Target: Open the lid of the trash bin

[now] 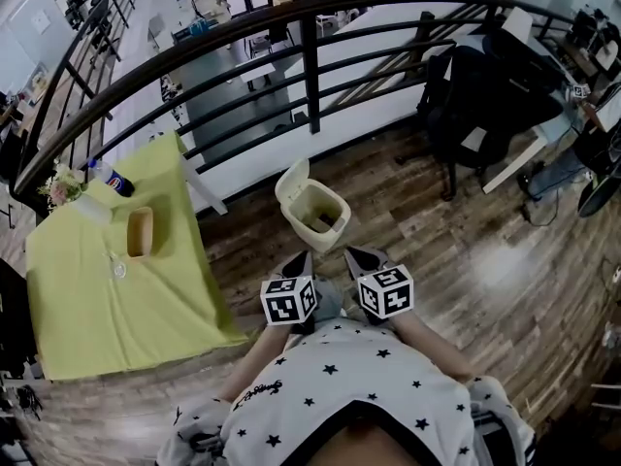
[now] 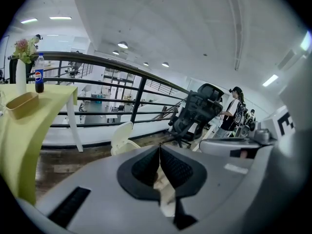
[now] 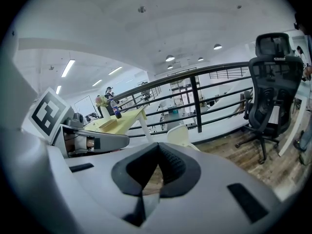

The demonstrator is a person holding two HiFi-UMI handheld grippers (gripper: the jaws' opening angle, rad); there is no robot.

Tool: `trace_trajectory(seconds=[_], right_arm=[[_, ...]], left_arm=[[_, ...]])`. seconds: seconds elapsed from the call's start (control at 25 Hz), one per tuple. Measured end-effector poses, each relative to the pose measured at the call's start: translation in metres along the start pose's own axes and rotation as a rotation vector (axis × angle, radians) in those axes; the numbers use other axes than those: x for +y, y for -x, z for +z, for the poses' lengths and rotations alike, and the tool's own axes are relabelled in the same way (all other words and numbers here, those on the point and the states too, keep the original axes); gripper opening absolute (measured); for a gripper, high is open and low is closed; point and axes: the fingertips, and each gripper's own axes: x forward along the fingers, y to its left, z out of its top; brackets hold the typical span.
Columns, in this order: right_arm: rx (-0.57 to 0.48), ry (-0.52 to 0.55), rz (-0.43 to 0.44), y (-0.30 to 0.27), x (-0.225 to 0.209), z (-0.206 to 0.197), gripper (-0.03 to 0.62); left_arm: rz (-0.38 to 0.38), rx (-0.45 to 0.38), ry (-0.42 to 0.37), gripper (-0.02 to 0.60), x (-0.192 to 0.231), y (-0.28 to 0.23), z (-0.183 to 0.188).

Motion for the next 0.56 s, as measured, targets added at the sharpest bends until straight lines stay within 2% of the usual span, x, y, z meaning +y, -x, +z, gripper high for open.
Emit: trace_trajectory(seconds=[0.56], right_arm=[[0.001, 0.016, 0.005, -0.0023, 0.0008, 0.0015, -0.006]], left_arm=[[0.001, 0.013, -0.007, 0.015, 0.0011, -0.0008, 0.0008]])
